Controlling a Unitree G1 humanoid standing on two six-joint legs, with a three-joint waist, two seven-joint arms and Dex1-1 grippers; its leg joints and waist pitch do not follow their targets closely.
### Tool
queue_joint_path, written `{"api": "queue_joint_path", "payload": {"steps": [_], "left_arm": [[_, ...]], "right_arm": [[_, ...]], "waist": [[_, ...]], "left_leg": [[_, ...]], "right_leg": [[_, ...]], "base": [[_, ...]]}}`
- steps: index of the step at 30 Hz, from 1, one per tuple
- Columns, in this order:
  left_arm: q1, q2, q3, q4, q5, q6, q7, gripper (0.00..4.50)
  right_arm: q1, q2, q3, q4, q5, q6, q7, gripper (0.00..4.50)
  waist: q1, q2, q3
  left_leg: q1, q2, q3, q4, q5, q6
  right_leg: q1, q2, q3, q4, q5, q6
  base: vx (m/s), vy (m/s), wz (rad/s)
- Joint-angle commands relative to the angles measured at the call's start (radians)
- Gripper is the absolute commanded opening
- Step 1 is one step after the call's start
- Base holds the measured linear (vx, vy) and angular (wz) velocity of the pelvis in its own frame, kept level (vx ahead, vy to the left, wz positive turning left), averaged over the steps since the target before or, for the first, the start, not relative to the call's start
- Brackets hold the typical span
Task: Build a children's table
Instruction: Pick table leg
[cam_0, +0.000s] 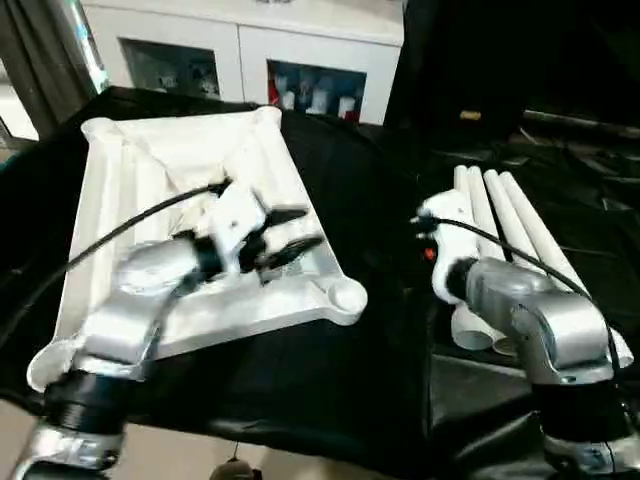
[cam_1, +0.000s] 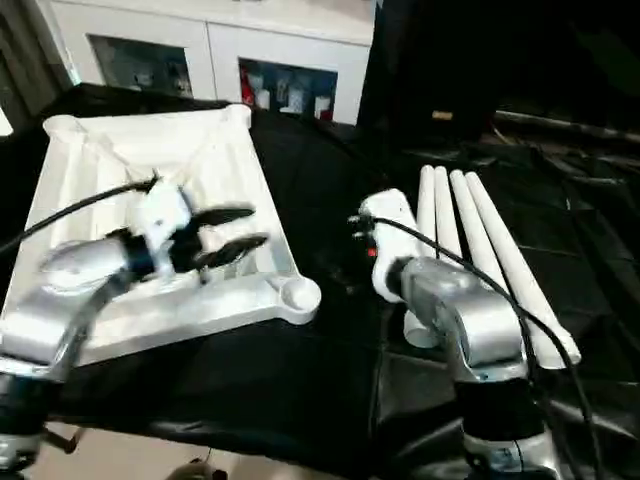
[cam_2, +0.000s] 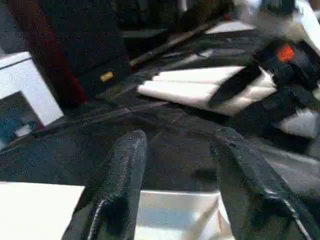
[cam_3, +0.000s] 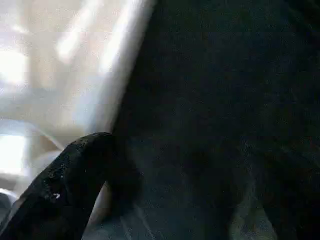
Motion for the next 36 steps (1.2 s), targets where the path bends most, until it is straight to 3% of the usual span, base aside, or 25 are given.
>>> {"api": "queue_joint_path", "payload": {"steps": [1, 4, 9, 11, 13, 23, 36], "left_arm": [[-0.017, 0.004, -0.012, -0.035, -0.033, 0.090, -0.040, 2.67], [0.010, 0.050, -0.060, -0.102, -0.080, 0.132, -0.167, 2.67], [0.024, 0.098, -0.088, -0.123, -0.080, 0.147, -0.211, 2.67], [0.025, 0.111, -0.093, -0.131, -0.076, 0.152, -0.222, 2.67], [0.026, 0.135, -0.097, -0.146, -0.081, 0.176, -0.253, 2.67], [0.034, 0.159, -0.105, -0.172, -0.068, 0.157, -0.259, 2.67], [0.049, 0.162, -0.099, -0.184, -0.074, 0.143, -0.260, 2.67]], "right_arm": [[-0.018, 0.021, -0.061, 0.008, -0.041, 0.076, -0.072, 4.50], [-0.049, 0.040, -0.119, 0.033, -0.087, 0.158, -0.154, 4.50], [-0.069, 0.027, -0.178, 0.067, -0.085, 0.230, -0.207, 4.50], [-0.071, 0.018, -0.188, 0.071, -0.086, 0.248, -0.203, 4.50], [-0.074, 0.000, -0.188, 0.086, -0.088, 0.276, -0.188, 4.50], [-0.088, 0.006, -0.193, 0.155, -0.055, 0.252, -0.164, 4.50], [-0.112, -0.013, -0.171, 0.208, -0.049, 0.225, -0.135, 4.50]], "waist": [[-0.003, 0.009, -0.066], [-0.003, 0.015, -0.067], [-0.011, 0.017, -0.060], [-0.013, 0.016, -0.059], [-0.013, 0.021, -0.059], [-0.013, 0.019, -0.060], [-0.012, 0.012, -0.061]], "left_leg": [[0.015, 0.047, -0.016, -0.074, -0.044, -0.041], [0.016, 0.043, -0.015, -0.075, -0.011, -0.046], [0.018, 0.043, -0.012, -0.080, -0.072, -0.066], [0.019, 0.046, -0.013, -0.082, -0.084, -0.073], [0.021, 0.045, -0.014, -0.081, -0.083, -0.077], [0.019, 0.046, -0.012, -0.080, -0.077, -0.068], [0.018, 0.046, -0.011, -0.078, -0.063, -0.055]], "right_leg": [[0.040, -0.075, 0.053, -0.061, 0.103, -0.190], [0.037, -0.072, 0.051, -0.059, 0.118, -0.189], [0.038, -0.071, 0.053, -0.068, 0.055, -0.173], [0.038, -0.072, 0.053, -0.070, 0.032, -0.167], [0.036, -0.070, 0.052, -0.069, 0.030, -0.167], [0.038, -0.071, 0.052, -0.067, 0.058, -0.191], [0.039, -0.072, 0.052, -0.066, 0.057, -0.194]], "base": [[0.000, 0.000, 0.00], [0.000, 0.000, 0.00], [0.000, 0.000, 0.00], [0.000, 0.000, 0.00], [0.000, 0.000, 0.00], [0.000, 0.000, 0.00], [0.000, 0.000, 0.00]]}}
